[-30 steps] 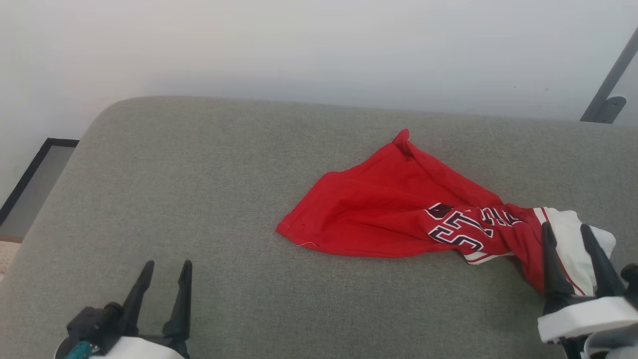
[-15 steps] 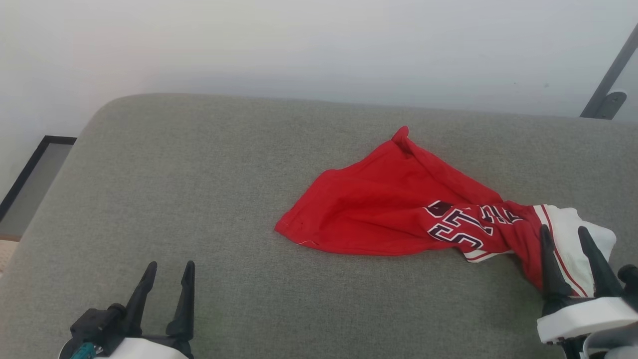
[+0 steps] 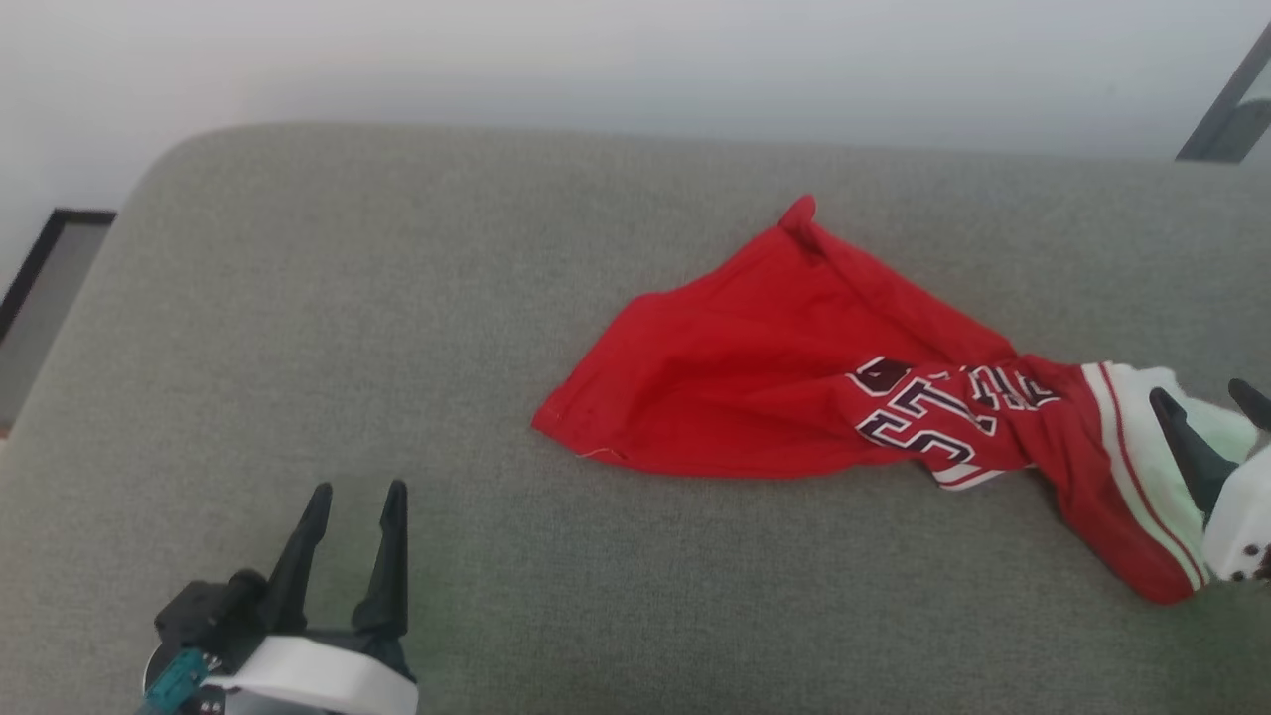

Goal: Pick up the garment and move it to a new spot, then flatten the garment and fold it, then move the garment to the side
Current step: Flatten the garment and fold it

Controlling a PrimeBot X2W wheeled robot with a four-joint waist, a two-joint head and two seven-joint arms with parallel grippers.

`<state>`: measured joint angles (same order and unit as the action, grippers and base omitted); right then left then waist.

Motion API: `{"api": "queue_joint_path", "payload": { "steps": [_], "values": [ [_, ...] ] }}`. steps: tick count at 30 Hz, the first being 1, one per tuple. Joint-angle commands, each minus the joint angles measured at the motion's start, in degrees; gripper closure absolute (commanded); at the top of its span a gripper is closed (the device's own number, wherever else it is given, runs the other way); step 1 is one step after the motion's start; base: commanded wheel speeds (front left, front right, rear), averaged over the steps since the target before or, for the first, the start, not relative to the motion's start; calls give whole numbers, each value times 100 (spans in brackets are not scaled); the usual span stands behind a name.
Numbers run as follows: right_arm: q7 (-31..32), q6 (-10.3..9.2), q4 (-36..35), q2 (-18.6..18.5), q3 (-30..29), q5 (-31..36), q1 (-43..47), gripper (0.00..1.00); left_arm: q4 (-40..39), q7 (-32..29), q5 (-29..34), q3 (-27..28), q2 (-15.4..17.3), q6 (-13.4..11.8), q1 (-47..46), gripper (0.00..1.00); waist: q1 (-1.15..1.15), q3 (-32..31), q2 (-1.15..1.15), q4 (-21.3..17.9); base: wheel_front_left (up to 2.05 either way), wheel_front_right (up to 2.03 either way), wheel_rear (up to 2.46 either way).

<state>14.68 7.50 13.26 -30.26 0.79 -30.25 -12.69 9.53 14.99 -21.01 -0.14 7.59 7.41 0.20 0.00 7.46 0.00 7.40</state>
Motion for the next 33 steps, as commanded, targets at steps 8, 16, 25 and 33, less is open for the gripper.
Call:
{"api": "queue_joint_path", "payload": {
  "steps": [8, 16, 25, 33],
  "values": [
    [2069, -4, 20, -736, 218, -332, -459, 0, 62, 26, -84, -109, -107, 14, -406, 0, 0, 642, 0, 123, 0, 0, 0],
    [3089, -4, 335, -791, 283, -184, -781, 0, 116, 26, -171, -260, -192, 14, -785, 0, 0, 1197, 0, 263, 0, 0, 0],
    [3117, -2, 508, -514, 594, -122, -718, 100, 148, 26, -223, -301, -224, 14, -966, 0, 0, 1413, 0, 274, 0, 0, 0],
    [2326, -12, 572, -685, -144, -177, -1204, 100, 169, 26, -232, -390, -141, 14, -1039, 0, 0, 1410, 0, 59, 0, 0, 0]
  ]
}}
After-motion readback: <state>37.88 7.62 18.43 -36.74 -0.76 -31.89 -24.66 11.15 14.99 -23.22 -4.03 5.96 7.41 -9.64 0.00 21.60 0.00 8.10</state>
